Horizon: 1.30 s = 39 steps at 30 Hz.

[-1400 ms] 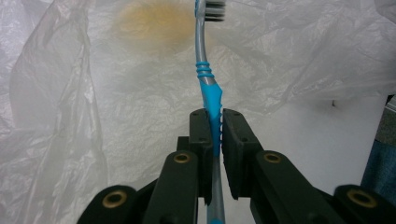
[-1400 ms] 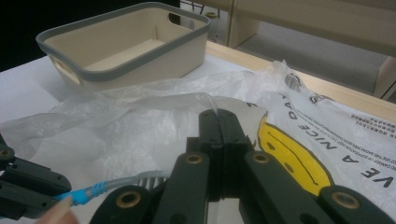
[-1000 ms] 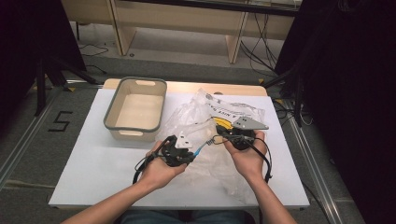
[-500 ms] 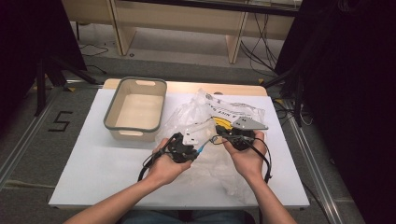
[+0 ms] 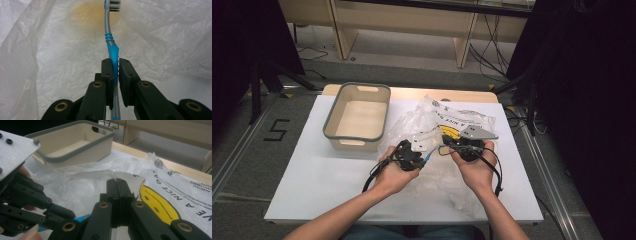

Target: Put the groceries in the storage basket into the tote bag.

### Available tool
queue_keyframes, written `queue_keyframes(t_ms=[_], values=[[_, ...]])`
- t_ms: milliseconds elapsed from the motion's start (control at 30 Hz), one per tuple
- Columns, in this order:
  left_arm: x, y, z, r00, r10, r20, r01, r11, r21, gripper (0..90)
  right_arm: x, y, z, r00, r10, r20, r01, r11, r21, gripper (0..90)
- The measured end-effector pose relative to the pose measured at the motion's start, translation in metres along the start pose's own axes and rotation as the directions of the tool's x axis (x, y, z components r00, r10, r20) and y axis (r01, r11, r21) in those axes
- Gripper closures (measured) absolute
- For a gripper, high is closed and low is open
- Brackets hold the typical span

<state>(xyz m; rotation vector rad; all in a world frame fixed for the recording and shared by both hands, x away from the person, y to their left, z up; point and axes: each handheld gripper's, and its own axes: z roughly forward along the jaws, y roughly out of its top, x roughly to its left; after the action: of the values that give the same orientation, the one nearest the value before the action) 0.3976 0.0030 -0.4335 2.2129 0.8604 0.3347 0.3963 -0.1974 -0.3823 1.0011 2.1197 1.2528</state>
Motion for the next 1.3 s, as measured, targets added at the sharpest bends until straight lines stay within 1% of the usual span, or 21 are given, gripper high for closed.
queue_keyframes(t_ms=[533,700,900,1000,1033,1133,1167,1200,1300], values=[[-0.002,0.01,0.018,0.9987,-0.002,-0.051,0.002,0.9999,0.01,82.2,0.0,-0.001,0.001,1.0,-0.001,-0.001,0.001,1.0,0.006,90.0],[-0.002,0.014,0.024,0.9978,0.002,-0.066,-0.002,1.0,0.008,82.2,0.0,-0.002,0.002,1.0,0.0,-0.002,0.0,1.0,0.009,90.0],[-0.002,0.016,0.028,0.9971,-0.007,-0.075,0.008,1.0,0.003,82.1,0.0,-0.002,0.002,1.0,0.0,-0.003,0.0,1.0,0.008,90.0],[-0.001,0.018,0.03,0.9962,-0.006,-0.086,0.006,1.0,0.002,82.1,0.0,-0.002,0.002,1.0,0.0,-0.003,0.0,1.0,0.009,90.0],[-0.001,0.019,0.031,0.9961,-0.014,-0.087,0.014,0.9999,-0.002,82.1,0.0,-0.002,0.002,1.0,-0.001,-0.002,0.001,1.0,0.01,90.0],[-0.001,0.019,0.035,0.9953,-0.014,-0.095,0.014,0.9999,0.0,82.1,0.0,-0.002,0.002,1.0,-0.001,-0.002,0.001,1.0,0.01,90.0],[-0.001,0.019,0.035,0.9953,-0.014,-0.095,0.014,0.9999,0.0,82.1,0.0,-0.002,0.002,1.0,-0.001,-0.002,0.001,1.0,0.009,90.0],[-0.001,0.019,0.036,0.994,-0.007,-0.109,0.007,1.0,-0.003,82.1,0.0,-0.003,0.002,1.0,-0.002,-0.002,0.002,1.0,0.009,90.0],[-0.001,0.02,0.038,0.9932,-0.006,-0.116,0.004,0.9999,-0.012,82.1,-0.001,-0.003,0.002,1.0,-0.001,-0.001,0.001,1.0,0.01,90.0]])
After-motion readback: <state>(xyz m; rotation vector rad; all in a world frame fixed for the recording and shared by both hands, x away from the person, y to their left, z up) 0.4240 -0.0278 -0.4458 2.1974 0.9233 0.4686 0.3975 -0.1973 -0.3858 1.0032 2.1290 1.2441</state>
